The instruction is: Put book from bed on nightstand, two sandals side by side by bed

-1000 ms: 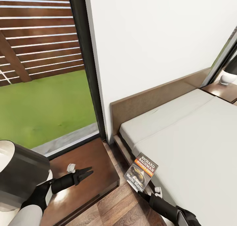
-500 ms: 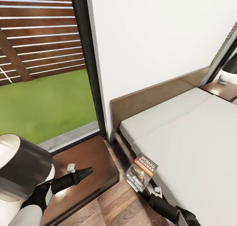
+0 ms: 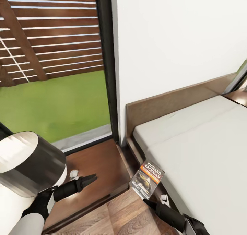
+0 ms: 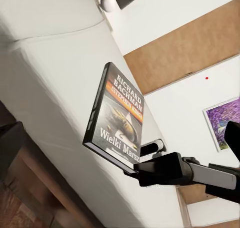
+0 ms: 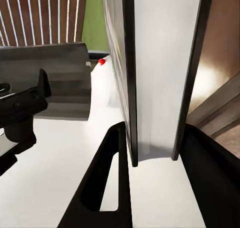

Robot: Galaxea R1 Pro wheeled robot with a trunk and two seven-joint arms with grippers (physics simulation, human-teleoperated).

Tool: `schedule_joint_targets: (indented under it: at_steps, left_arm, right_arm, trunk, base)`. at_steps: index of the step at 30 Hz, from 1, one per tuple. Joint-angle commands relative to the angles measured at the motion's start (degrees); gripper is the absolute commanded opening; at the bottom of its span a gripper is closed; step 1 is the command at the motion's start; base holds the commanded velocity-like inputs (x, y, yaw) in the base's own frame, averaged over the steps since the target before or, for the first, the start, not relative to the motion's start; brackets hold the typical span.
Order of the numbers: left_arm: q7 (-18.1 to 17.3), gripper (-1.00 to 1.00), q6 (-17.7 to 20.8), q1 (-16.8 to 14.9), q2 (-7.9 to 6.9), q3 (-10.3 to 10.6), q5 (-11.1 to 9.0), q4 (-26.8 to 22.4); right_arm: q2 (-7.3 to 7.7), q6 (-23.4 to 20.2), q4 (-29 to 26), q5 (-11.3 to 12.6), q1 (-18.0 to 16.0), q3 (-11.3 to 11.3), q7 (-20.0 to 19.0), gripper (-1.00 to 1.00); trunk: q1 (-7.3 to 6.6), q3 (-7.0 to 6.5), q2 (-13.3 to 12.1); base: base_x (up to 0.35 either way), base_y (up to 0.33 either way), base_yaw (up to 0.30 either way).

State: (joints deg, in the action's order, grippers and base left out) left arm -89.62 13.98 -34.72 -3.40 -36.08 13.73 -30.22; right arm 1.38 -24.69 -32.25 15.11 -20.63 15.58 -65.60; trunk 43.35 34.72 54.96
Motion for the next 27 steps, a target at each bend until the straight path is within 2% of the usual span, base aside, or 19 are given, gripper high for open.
schedule_joint_targets:
  at_steps: [1,6,12,21,27]
  left_arm:
    - [-0.38,1.00,0.60,-0.08,0.06,-0.40,0.60,-0.02]
    - [-0.38,1.00,0.61,-0.08,0.12,-0.40,0.60,-0.02]
    - [-0.38,1.00,0.61,-0.08,0.15,-0.40,0.68,-0.02]
    - [-0.38,1.00,0.61,-0.08,0.31,-0.40,0.69,0.02]
    - [-0.38,1.00,0.61,-0.08,0.32,-0.40,0.69,0.02]
  right_arm:
    - [0.01,-0.54,0.00,0.36,-0.02,0.06,-0.14,-1.00]
    - [0.00,-0.54,0.00,0.36,-0.02,0.06,-0.14,-1.00]
    - [0.03,-0.54,0.00,0.36,-0.02,0.06,-0.14,-1.00]
    - [0.03,-0.54,0.00,0.36,-0.01,0.06,-0.14,-1.00]
    - [0.00,-0.54,0.00,0.36,0.00,0.06,-0.14,-1.00]
  trunk:
    - [0.00,0.05,0.04]
    - [0.00,0.05,0.04]
    - [0.00,0.05,0.04]
    - [0.00,0.05,0.04]
    - [0.00,0.05,0.04]
  base:
    - [0.000,0.000,0.273]
    - [0.000,0.000,0.257]
    - [0.000,0.000,0.071]
    - [0.000,0.000,0.262]
    - [0.000,0.000,0.055]
